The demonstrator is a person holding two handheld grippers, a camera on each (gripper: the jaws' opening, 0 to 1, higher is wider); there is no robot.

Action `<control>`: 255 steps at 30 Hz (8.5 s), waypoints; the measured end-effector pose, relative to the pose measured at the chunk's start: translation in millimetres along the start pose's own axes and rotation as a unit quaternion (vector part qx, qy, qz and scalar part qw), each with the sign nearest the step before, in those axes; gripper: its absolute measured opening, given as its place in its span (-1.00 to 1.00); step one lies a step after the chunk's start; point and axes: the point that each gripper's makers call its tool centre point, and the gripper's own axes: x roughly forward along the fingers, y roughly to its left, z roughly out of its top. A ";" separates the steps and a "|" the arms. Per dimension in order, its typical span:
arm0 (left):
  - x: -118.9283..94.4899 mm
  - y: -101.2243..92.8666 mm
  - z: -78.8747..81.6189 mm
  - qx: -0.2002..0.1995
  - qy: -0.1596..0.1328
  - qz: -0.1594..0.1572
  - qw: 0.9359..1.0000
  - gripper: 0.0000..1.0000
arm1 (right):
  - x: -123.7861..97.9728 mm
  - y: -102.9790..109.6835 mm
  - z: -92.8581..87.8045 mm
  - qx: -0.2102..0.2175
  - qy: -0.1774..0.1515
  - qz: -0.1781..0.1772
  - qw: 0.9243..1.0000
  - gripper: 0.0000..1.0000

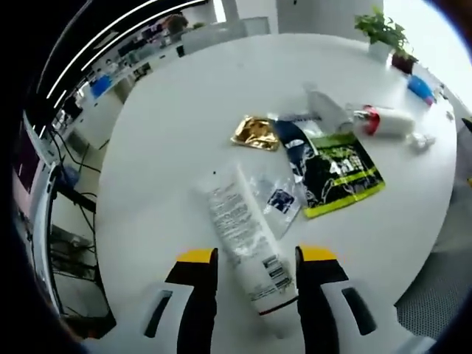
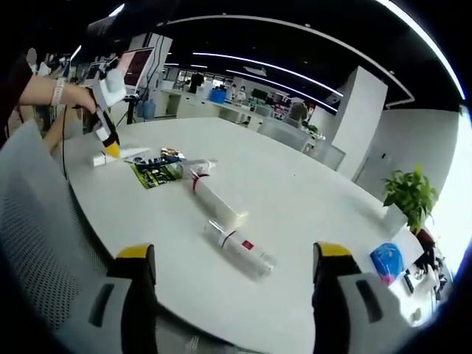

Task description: Arrange the skincare products in the storage area until every visible bottle or jar stands upright without overlapping.

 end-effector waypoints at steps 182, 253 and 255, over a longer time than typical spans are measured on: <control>-61.8 -216.5 57.7 0.272 -0.267 -0.159 0.911 -0.32 | 30.3 84.3 120.0 0.031 -0.095 0.260 0.960 -0.64; -68.1 -241.5 100.7 0.244 -0.318 -0.314 0.860 -0.74 | 19.4 46.7 80.9 0.038 -0.043 0.244 0.968 -0.82; -66.9 -245.6 103.9 0.250 -0.323 -0.328 0.852 -0.75 | 21.5 34.7 74.8 0.038 -0.037 0.230 0.972 -0.80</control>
